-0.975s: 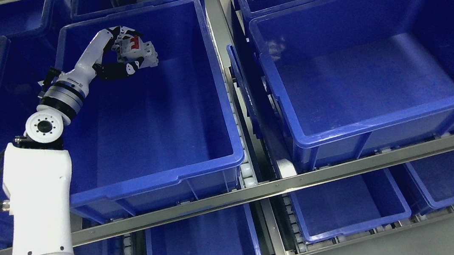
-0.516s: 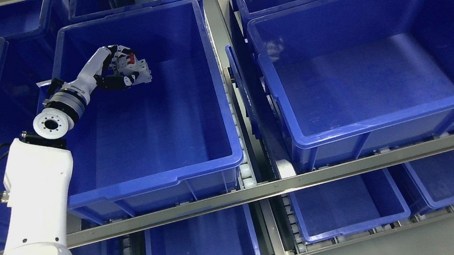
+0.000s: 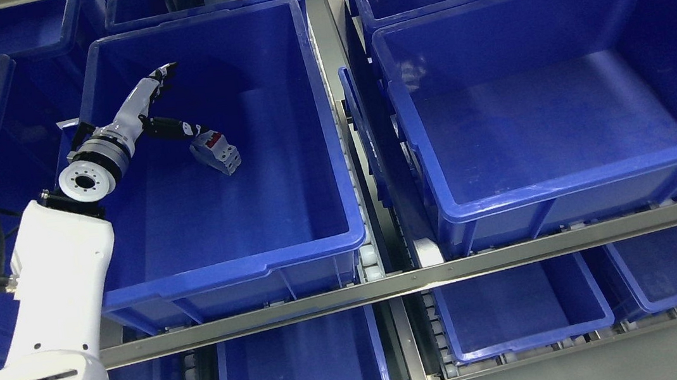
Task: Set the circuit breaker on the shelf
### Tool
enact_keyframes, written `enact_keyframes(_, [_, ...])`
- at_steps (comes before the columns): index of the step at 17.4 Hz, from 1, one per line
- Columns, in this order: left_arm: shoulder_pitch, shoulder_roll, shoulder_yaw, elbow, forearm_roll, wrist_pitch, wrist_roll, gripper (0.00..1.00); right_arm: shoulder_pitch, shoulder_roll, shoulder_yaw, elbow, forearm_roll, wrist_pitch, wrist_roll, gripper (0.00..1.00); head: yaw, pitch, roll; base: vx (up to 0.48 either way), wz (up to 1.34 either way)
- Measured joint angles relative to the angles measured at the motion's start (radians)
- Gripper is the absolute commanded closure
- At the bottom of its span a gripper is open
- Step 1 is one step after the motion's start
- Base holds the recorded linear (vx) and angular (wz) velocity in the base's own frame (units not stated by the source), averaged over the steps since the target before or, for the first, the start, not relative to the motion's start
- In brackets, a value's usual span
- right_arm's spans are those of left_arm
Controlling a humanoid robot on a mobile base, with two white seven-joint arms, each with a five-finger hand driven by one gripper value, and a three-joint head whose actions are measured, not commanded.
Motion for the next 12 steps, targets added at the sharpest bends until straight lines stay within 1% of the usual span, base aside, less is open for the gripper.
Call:
enact_keyframes(3, [-0.015,-0.008,0.047,-0.017,0.033,-0.011,0.045,0.01,0.0,0.0,0.0,0.0,0.0,0.0,0.0,0.0,0.0,0.0,0.0,0.0,0.0])
enact_keyframes(6, [-0.003,-0.041,0.136,-0.08,0.087,-0.022,0.068,0.0,0.0,0.0,0.0,0.0,0.0,0.0,0.0,0.0,0.0,0.0,0.0,-0.007,-0.01])
enact_keyframes(9, [0.034,-0.073,0.224,-0.186,0.213,-0.027,0.073,0.0,0.0,0.0,0.0,0.0,0.0,0.0,0.0,0.0,0.0,0.0,0.0,0.0,0.0])
enact_keyframes(12, [0.117,-0.094,0.263,-0.327,0.318,0.012,0.076,0.0,0.0,0.0,0.0,0.0,0.0,0.0,0.0,0.0,0.0,0.0,0.0,0.0,0.0])
